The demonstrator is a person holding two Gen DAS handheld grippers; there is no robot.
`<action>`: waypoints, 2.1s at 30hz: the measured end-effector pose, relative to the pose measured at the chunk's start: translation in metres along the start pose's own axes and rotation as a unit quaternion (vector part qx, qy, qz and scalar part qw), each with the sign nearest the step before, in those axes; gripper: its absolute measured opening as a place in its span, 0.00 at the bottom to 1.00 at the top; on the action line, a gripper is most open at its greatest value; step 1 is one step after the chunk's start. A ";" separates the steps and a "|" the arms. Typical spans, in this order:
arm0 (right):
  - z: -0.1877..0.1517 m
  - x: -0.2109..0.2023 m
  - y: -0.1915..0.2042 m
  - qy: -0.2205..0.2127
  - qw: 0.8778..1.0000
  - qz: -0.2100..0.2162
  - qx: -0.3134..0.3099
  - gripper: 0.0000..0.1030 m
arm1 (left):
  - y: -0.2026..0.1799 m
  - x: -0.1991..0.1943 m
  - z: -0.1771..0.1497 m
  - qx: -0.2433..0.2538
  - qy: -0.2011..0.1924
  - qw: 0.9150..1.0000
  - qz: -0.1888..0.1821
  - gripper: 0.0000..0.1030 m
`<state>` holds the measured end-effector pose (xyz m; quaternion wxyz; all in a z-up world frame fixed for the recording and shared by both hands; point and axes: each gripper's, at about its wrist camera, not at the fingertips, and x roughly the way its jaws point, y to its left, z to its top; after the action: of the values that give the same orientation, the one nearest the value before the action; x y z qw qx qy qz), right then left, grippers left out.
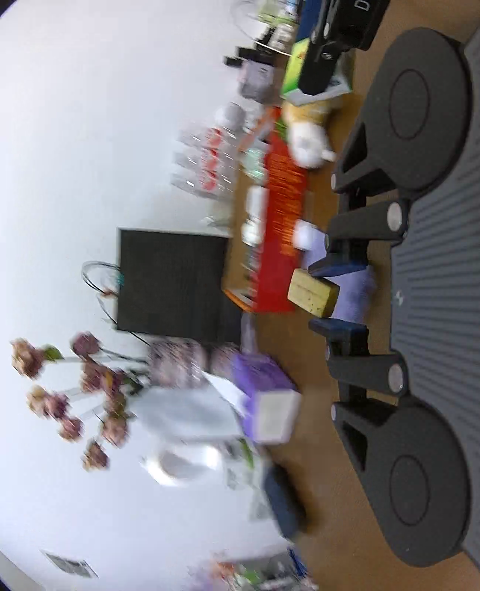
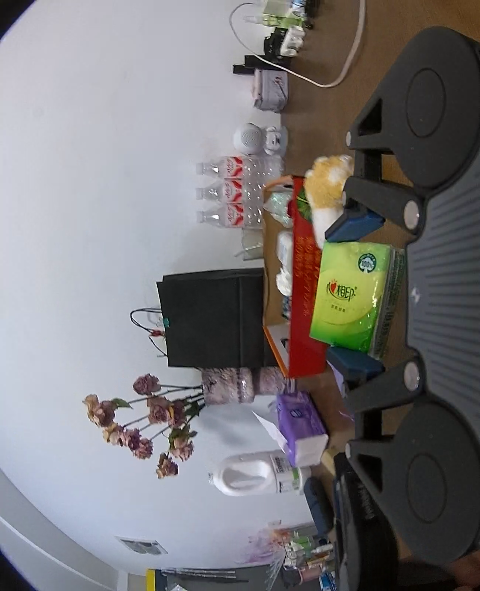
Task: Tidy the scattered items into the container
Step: 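Carry the yellow bar and green packet into the box and open both tools, then withdraw both tools from the box back over the table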
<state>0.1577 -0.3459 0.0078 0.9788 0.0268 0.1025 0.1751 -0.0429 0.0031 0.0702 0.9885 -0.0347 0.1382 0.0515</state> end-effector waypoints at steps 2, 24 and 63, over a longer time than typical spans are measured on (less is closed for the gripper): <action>0.024 0.006 -0.007 0.024 0.999 0.020 0.028 0.59 | 0.003 0.025 0.032 -0.016 0.003 1.000 -0.026 0.24; 0.099 0.288 0.119 0.355 0.917 0.057 0.175 0.62 | -0.012 0.339 0.092 0.057 0.243 0.968 -0.030 0.27; 0.042 -0.036 0.078 0.115 0.992 -0.036 0.025 0.93 | -0.037 0.091 0.016 0.093 0.085 0.978 -0.164 0.89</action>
<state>0.1074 -0.2854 0.0626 0.9652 0.0273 0.2198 0.1390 0.0521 -0.0238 0.0623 0.9671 0.0313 0.2180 -0.1271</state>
